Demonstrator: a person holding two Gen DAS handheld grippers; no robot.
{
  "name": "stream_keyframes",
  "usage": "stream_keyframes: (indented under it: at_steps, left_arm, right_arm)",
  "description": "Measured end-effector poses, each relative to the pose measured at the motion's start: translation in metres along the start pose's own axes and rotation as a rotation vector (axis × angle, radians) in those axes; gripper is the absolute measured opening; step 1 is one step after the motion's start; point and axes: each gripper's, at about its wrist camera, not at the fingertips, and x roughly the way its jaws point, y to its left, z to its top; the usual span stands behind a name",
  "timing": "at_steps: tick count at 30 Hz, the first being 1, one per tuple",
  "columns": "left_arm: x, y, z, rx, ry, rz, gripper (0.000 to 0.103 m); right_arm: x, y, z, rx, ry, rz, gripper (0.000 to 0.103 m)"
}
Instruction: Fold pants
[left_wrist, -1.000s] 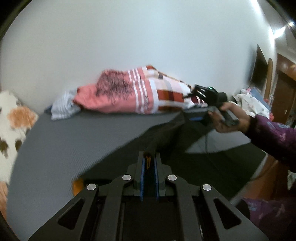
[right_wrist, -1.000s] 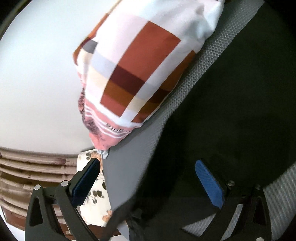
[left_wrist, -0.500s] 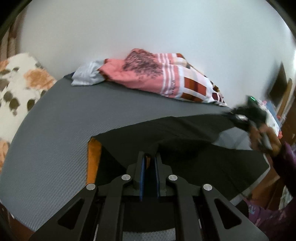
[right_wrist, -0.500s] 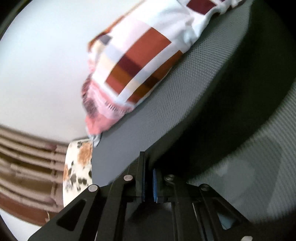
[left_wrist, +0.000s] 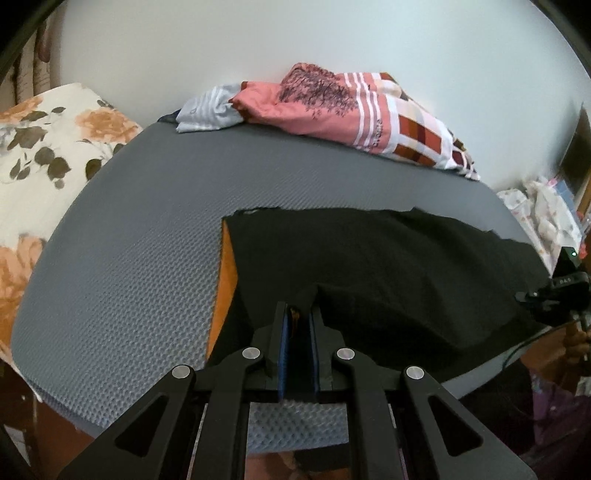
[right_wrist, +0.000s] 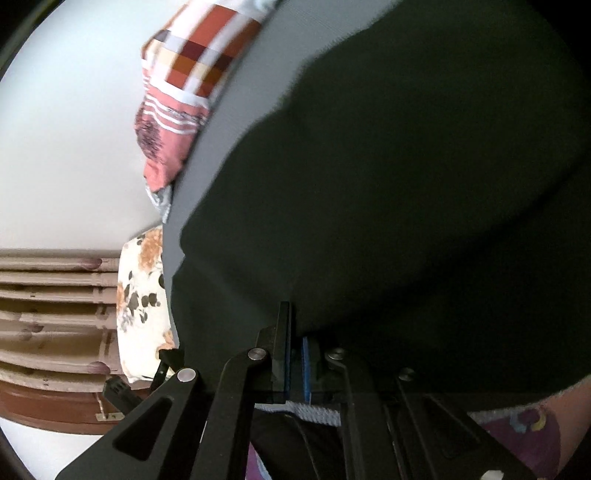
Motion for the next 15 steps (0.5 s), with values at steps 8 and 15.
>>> stream_keyframes:
  at_steps: [8,15]
  left_arm:
    - [-0.005,0.000,-0.010,0.040,-0.003,0.047,0.013]
    - [-0.012,0.018,-0.014,0.032,-0.013,0.233,0.055]
  right_arm:
    - [-0.002,-0.008,-0.012,-0.007,0.023,-0.014,0.005]
    - [0.009,-0.013,-0.021,0.005,0.060,-0.015,0.005]
